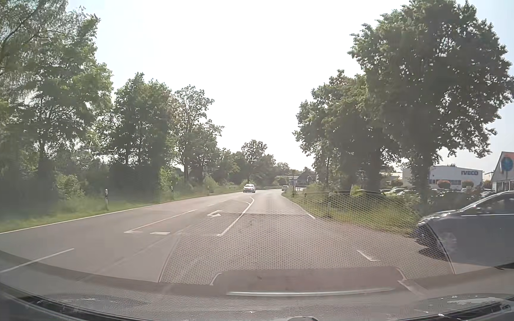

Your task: Follow the waypoints while adhering to traffic rules and regulations

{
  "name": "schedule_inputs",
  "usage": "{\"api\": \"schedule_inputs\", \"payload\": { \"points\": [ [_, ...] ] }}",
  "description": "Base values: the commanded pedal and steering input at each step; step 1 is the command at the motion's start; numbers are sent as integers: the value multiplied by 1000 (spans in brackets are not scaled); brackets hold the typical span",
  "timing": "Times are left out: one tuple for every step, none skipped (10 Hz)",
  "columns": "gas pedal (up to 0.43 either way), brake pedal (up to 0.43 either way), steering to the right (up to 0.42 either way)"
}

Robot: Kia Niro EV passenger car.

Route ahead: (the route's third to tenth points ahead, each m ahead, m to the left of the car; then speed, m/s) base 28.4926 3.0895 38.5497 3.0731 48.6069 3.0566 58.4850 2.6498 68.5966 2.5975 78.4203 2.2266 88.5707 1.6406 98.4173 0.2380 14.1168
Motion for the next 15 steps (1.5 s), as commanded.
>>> {"api": "schedule_inputs", "payload": {
  "points": [
    [209,0,-5],
    [209,0,-5],
    [209,0,-5],
    [209,0,-5],
    [209,0,-5],
    [197,0,-5],
    [197,0,-5],
    [197,0,-4],
    [189,0,-3],
    [189,0,-3],
    [177,0,-2],
    [177,0,-2],
    [177,0,-2],
    [177,0,-2],
    [177,0,-2]
  ]
}}
